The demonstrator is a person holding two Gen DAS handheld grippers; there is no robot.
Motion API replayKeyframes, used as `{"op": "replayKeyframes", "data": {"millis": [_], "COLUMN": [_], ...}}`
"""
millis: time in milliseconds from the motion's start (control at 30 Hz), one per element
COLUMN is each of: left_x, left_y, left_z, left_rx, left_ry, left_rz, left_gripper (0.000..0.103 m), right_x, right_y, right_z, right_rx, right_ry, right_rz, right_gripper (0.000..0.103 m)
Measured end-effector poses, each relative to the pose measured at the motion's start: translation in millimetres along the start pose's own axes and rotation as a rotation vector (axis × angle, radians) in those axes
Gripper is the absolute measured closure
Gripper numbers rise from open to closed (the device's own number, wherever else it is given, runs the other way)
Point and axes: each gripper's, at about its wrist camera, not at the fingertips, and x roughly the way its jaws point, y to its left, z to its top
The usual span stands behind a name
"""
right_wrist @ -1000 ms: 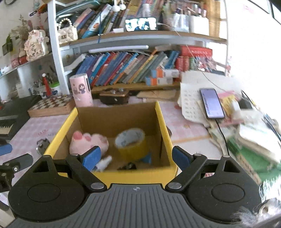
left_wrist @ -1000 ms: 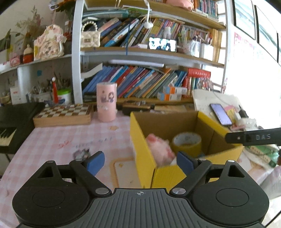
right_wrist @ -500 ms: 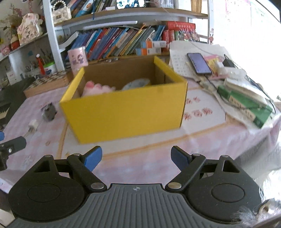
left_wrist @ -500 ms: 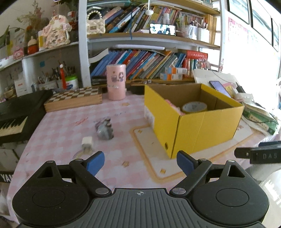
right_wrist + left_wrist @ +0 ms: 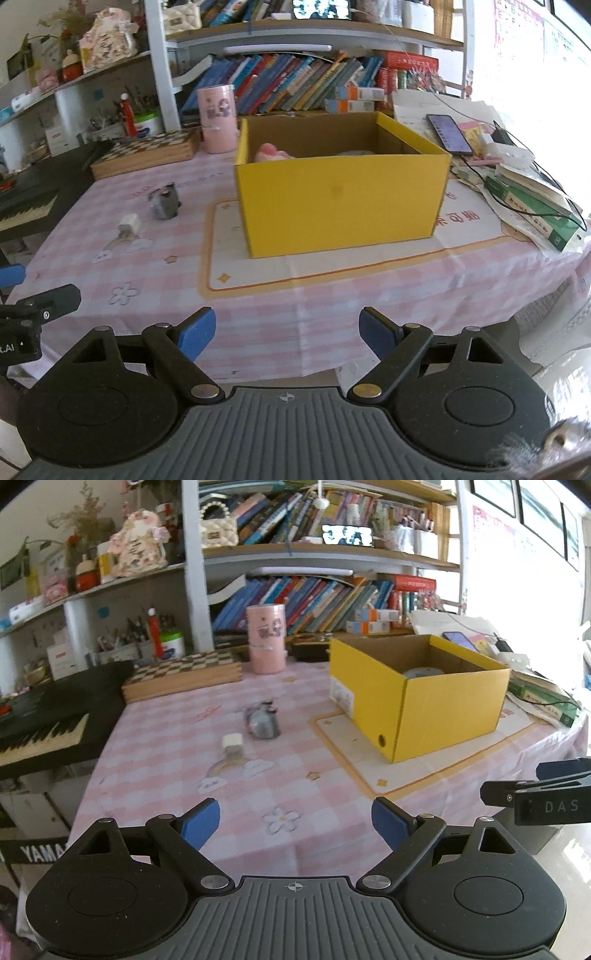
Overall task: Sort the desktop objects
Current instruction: 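Withdraw both tools from the box back toward the charger and toy truck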
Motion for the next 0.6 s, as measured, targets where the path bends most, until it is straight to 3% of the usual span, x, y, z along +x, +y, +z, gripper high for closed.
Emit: {"op": "replayKeyframes", "data": {"millis": [433,600], "left_x": [-28,-37], "left_y": [34,48], "left_z": [-30,-37], "left_rx": [-0.014,-0.036], "left_ry": [0.045,0.043], "left_rz": [0.052,0.090], "left_gripper": [0.011,0.011], "right_x": [-3,0], "right_y": [58,75], "right_z": [-22,-23], "right_rx": [-0.046,-0.074], "right_ry": [0.050,0.067], "right_rz": [0.089,0.129], "right_gripper": [0.019,0.024]}}
